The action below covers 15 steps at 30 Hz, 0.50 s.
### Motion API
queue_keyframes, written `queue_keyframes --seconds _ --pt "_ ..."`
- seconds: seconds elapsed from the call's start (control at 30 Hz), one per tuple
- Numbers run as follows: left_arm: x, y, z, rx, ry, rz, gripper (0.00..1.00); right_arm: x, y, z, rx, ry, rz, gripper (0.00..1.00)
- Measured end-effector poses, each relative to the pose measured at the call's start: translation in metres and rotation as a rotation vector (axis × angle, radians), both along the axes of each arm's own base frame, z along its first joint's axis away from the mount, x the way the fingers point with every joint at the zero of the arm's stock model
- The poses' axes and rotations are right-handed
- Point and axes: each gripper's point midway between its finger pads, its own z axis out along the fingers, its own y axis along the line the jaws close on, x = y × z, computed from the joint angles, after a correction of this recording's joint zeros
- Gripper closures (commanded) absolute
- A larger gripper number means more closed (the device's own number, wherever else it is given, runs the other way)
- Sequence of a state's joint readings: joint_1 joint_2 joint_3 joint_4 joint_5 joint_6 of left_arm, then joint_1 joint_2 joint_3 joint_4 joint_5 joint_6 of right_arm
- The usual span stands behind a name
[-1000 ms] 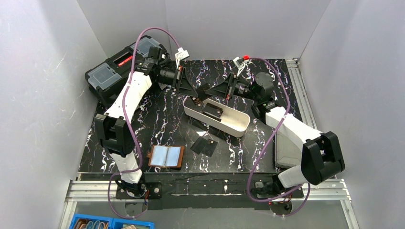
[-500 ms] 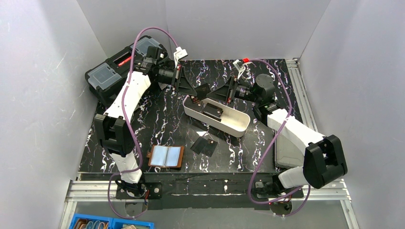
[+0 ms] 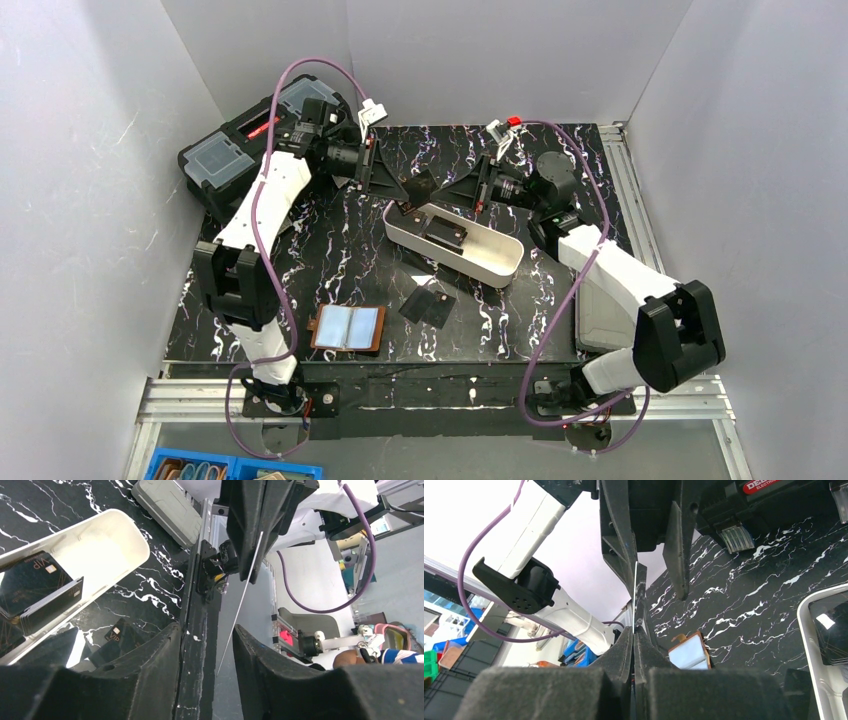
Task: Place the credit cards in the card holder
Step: Pick up the credit card from the storage box.
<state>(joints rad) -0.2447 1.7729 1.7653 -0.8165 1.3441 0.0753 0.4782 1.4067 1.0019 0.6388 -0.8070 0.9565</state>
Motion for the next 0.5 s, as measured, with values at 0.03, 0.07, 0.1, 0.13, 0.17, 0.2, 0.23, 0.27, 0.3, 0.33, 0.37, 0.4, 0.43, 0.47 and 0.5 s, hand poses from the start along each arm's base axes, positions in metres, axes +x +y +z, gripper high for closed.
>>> queue_keyframes --seconds 0.03,0.07,0.1,0.13,0.17,0.2,0.23,0.27,0.3,0.33,0.37,0.4,0.43,0.47,0.5 --pt "0.000 0.000 -0.002 0.006 0.004 0.003 0.56 -0.001 -0.001 0.000 0.001 0.002 -0.001 0.99" --pt "-0.001 0.001 -0.003 0.009 0.008 0.005 0.48 -0.002 -0.001 0.001 0.001 0.000 -0.001 0.99" --pt "-0.001 0.001 -0.005 0.015 0.011 0.007 0.23 -0.003 -0.002 0.001 0.003 -0.001 -0.002 0.99" --pt "-0.002 0.001 -0.006 0.017 0.009 0.008 0.04 -0.004 -0.002 0.001 0.003 -0.002 -0.003 0.99" --pt "-0.002 0.002 -0.007 0.025 0.002 0.011 0.02 -0.005 -0.003 0.002 0.004 -0.003 -0.003 0.99" --pt "-0.002 0.003 -0.009 0.038 0.001 0.017 0.02 -0.005 -0.003 0.004 0.007 -0.004 -0.003 0.99" --pt "-0.003 0.004 -0.011 0.052 0.000 0.022 0.02 -0.006 -0.003 0.005 0.007 -0.005 -0.004 0.99" --pt "-0.005 0.006 -0.013 0.071 -0.004 0.027 0.02 -0.007 -0.004 0.005 0.003 -0.007 -0.006 0.99" --pt "-0.007 0.008 -0.014 0.088 -0.006 0.031 0.02 -0.008 -0.005 0.004 -0.005 -0.010 -0.008 0.99" --pt "-0.009 0.011 -0.015 0.111 -0.014 0.036 0.02 -0.009 -0.006 0.003 -0.014 -0.008 -0.010 0.99" --pt "-0.010 0.015 -0.016 0.132 -0.026 0.040 0.02 -0.010 -0.007 0.001 -0.024 -0.009 -0.012 0.99" --pt "-0.010 0.020 -0.015 0.152 -0.042 0.048 0.02 -0.013 -0.008 -0.001 -0.038 -0.007 -0.013 0.99" --pt "-0.010 0.027 -0.014 0.171 -0.060 0.061 0.02 -0.016 -0.010 -0.004 -0.054 -0.006 -0.015 0.99" --pt "-0.009 0.034 -0.013 0.187 -0.076 0.075 0.02 -0.019 -0.012 -0.009 -0.072 0.000 -0.015 0.99" --pt "-0.009 0.044 -0.013 0.210 -0.097 0.096 0.02 -0.022 -0.014 -0.015 -0.092 0.009 -0.012 0.99"
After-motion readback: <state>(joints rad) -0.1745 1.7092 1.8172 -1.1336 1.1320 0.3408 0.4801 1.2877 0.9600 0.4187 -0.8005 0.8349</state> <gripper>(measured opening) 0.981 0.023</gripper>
